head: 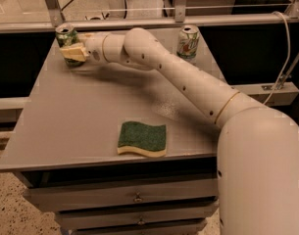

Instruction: Move green can near 7up can

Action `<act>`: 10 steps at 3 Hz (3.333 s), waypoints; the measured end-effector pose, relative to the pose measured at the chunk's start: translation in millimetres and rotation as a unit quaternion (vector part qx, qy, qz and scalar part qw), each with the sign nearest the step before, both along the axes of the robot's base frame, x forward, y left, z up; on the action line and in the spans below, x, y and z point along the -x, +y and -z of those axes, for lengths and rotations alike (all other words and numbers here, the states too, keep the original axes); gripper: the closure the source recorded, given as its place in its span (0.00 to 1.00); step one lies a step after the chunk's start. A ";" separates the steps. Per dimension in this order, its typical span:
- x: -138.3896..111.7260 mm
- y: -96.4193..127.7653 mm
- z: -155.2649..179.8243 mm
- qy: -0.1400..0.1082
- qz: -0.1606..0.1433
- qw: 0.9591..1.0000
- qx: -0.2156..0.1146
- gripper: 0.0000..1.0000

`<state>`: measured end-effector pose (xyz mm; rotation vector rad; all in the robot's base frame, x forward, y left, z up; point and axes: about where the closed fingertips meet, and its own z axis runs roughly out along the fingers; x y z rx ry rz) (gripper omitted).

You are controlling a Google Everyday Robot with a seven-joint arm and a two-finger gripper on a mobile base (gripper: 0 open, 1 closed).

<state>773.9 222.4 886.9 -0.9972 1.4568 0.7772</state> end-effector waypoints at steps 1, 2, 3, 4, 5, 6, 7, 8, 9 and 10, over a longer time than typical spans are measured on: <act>4.3 -6.2 -9.9 -0.009 0.001 1.000 -0.010 0.82; 16.4 -26.0 -20.5 -0.009 0.002 1.000 -0.001 1.00; 41.0 -67.7 -34.3 0.005 0.012 1.000 0.028 1.00; 76.3 -132.2 -33.0 0.036 0.050 0.997 0.055 1.00; 95.4 -185.2 -25.1 0.056 0.096 0.992 0.057 1.00; 107.9 -238.8 -17.8 0.071 0.151 0.985 0.048 1.00; 107.1 -282.3 -14.5 0.073 0.199 0.977 0.031 1.00; 99.6 -317.2 -12.1 0.070 0.237 0.969 0.020 1.00; 92.9 -345.7 -5.8 0.070 0.267 0.961 0.019 1.00; 87.2 -371.6 -0.6 0.068 0.289 0.955 0.021 1.00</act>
Offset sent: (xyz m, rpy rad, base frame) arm -0.0524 -0.0769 0.0594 -0.0714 -0.0148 -0.0022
